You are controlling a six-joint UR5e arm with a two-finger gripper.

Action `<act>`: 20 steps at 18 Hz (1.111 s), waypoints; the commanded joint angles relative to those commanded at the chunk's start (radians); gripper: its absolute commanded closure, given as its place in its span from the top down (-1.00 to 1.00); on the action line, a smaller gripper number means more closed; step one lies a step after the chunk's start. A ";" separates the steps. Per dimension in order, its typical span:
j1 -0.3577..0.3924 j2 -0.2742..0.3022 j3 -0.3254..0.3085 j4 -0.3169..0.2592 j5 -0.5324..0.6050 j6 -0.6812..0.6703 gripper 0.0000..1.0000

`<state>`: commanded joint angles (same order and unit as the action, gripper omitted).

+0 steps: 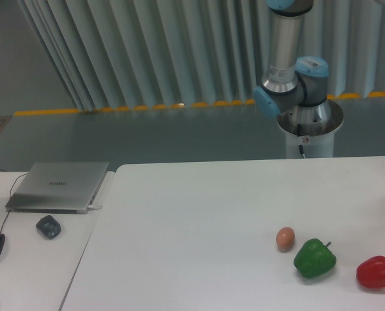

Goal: Place the triangular bread on the table

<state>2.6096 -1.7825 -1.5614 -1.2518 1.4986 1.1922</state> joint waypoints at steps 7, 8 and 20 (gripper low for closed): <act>-0.118 0.002 -0.086 0.011 0.090 -0.029 -0.68; -0.134 0.003 -0.100 0.011 0.112 -0.029 -0.68; -0.195 0.024 -0.118 0.011 0.158 -0.015 1.00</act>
<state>2.4145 -1.7580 -1.6797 -1.2410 1.6567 1.1767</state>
